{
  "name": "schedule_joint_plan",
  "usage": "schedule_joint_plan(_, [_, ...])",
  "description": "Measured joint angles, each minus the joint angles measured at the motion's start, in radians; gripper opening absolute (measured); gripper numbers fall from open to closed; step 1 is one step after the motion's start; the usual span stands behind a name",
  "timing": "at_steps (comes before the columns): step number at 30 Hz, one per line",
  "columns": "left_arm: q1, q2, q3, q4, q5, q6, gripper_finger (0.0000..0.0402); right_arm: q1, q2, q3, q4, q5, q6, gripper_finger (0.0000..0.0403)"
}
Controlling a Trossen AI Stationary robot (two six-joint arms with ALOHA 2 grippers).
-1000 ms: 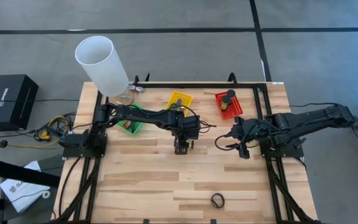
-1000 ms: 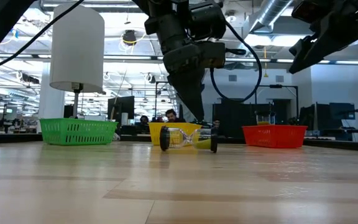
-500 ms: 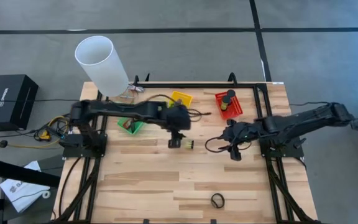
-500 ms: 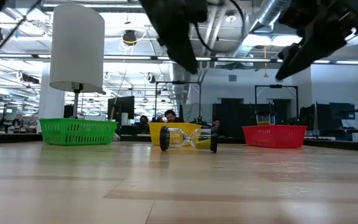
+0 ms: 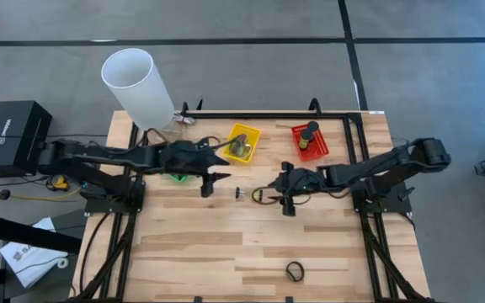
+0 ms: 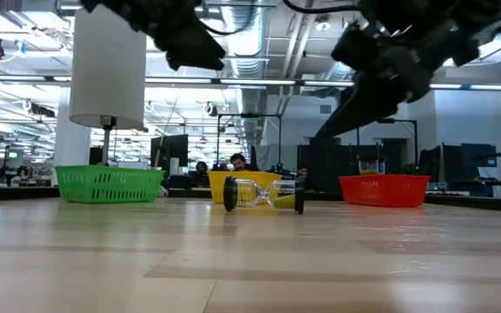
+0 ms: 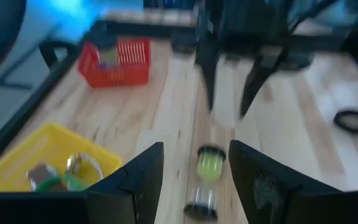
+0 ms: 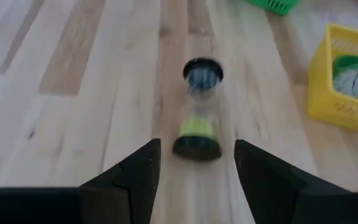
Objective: Pick & Place Office items
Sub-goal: Put the yellow hourglass into the red bin
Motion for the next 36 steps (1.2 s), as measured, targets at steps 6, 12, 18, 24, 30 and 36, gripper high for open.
schedule_joint_plan(6, [0.0,-0.113,-0.16,0.183,0.0,-0.002,0.0177,-0.039,0.122,0.001,0.2,-0.023,0.021,0.0184])
schedule_joint_plan(12, [0.0,-0.143,-0.213,0.222,0.0,-0.002,0.0177,-0.039,0.239,0.049,0.212,-0.085,0.008,0.0216])
schedule_joint_plan(18, [0.0,-0.141,-0.214,0.231,0.0,-0.002,0.0177,-0.039,0.321,0.125,0.206,-0.085,0.003,0.0253])
schedule_joint_plan(24, [0.0,-0.141,-0.214,0.233,0.0,-0.002,0.0177,-0.039,0.364,0.162,0.148,-0.085,0.003,0.0259])
schedule_joint_plan(30, [0.0,-0.141,-0.214,0.236,0.0,-0.002,0.0177,-0.031,0.353,0.163,0.098,-0.081,0.03,0.0259])
schedule_joint_plan(36, [0.0,-0.141,-0.214,0.236,0.0,-0.002,0.0177,-0.031,0.376,0.162,0.097,-0.075,0.049,0.0259])
